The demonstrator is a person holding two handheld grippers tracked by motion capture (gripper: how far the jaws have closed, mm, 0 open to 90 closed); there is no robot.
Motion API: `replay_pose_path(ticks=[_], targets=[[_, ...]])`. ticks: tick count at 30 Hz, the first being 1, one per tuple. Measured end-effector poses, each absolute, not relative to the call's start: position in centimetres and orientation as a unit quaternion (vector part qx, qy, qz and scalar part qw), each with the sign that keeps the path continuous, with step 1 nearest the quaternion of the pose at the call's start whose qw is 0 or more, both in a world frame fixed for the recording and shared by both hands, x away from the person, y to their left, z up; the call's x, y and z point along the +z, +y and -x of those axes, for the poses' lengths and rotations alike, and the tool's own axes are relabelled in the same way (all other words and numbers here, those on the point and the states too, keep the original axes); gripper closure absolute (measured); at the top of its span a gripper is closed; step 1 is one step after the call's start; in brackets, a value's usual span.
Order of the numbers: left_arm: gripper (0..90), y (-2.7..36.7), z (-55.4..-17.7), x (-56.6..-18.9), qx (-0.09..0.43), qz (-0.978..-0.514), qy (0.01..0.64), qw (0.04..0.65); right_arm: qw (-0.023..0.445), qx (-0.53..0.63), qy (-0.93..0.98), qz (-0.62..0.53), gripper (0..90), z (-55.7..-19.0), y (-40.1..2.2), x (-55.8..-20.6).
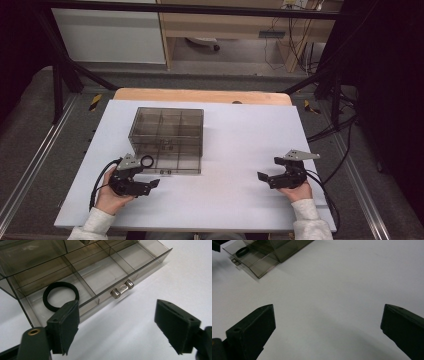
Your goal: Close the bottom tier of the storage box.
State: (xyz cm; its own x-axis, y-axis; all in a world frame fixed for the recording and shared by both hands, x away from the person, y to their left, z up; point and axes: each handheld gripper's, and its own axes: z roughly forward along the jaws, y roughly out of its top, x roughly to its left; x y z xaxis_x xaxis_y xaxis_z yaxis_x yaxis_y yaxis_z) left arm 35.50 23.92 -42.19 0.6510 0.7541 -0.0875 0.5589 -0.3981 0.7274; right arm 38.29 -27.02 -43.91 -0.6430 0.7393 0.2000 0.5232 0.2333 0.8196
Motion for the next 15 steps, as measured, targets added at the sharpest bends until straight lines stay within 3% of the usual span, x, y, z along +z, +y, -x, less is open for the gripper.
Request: replay_pose_path(ticks=[15], targets=[[38.8,23.93,-35.46,-42.36,0.125,-0.829,0.395,0.376,0.114,0.467,0.777,-0.407,0.2,-38.26,-27.07,-43.92]])
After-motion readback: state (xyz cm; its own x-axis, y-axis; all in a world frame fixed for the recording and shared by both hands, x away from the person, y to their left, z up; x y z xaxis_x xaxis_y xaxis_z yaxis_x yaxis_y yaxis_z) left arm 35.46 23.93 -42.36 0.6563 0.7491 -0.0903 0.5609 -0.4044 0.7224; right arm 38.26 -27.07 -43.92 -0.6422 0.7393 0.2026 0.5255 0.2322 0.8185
